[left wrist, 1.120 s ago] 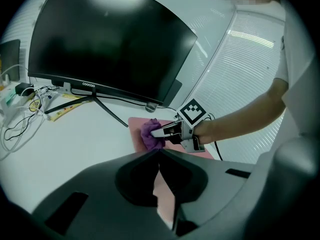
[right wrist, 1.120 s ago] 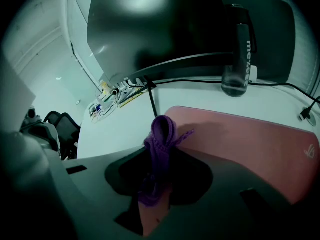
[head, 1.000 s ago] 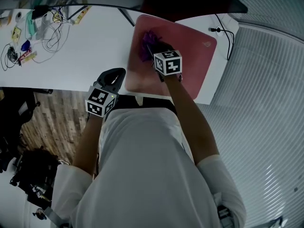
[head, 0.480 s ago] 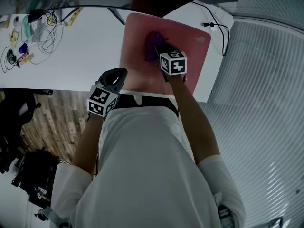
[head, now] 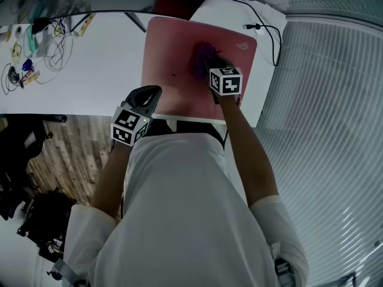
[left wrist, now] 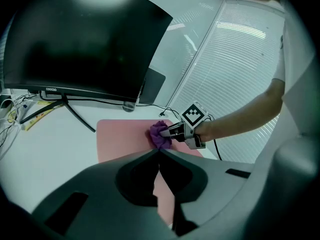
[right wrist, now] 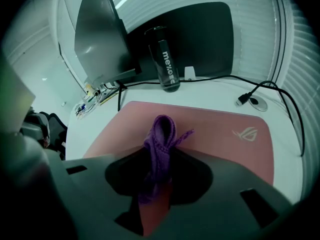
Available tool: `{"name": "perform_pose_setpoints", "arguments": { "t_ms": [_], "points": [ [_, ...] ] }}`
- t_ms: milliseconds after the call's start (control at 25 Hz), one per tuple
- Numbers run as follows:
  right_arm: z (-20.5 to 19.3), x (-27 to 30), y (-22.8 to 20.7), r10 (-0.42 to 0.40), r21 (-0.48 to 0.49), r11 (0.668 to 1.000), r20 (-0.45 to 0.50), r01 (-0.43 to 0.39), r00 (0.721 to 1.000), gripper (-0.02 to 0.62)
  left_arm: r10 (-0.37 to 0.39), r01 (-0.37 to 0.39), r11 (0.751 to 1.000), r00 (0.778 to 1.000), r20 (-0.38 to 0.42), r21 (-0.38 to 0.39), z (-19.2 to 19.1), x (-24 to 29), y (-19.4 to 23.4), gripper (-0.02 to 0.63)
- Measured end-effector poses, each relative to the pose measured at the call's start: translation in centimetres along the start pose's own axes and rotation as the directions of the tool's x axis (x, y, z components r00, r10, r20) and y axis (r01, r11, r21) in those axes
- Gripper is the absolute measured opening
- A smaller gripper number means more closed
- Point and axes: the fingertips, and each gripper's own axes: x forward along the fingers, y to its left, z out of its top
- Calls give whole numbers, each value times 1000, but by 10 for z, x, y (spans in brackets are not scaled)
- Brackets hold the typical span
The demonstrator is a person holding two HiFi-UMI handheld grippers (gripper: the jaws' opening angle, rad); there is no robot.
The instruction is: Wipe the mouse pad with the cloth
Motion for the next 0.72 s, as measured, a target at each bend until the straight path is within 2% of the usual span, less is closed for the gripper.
{"name": "perform_pose_setpoints", "arguments": {
  "t_ms": [720],
  "points": [
    [-32,-50,-92,-91,42,995,11,90,996,121,-45,46,997,999,-12,69,20,44,-54,18]
  ]
}}
